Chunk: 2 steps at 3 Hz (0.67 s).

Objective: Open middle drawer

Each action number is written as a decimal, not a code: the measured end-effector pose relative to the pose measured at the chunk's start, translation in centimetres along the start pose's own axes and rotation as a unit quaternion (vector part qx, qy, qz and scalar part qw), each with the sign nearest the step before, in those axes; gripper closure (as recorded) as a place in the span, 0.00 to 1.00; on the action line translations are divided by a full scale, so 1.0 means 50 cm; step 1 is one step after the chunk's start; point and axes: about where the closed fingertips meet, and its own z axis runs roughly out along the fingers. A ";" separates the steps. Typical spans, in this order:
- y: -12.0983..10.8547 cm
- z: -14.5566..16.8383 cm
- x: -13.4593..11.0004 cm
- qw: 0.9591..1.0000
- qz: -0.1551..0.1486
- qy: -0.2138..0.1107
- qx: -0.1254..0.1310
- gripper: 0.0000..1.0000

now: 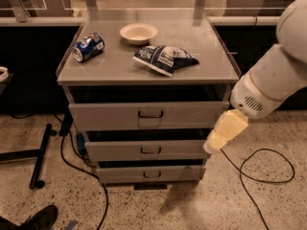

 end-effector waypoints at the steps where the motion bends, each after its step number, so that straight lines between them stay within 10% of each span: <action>1: 0.014 0.127 -0.002 0.994 0.096 -0.026 -0.054 0.00; 2: 0.021 0.221 -0.015 0.982 0.157 -0.053 -0.088 0.00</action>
Offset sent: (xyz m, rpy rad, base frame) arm 0.0308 0.0660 -0.1543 0.3780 0.2386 -0.3642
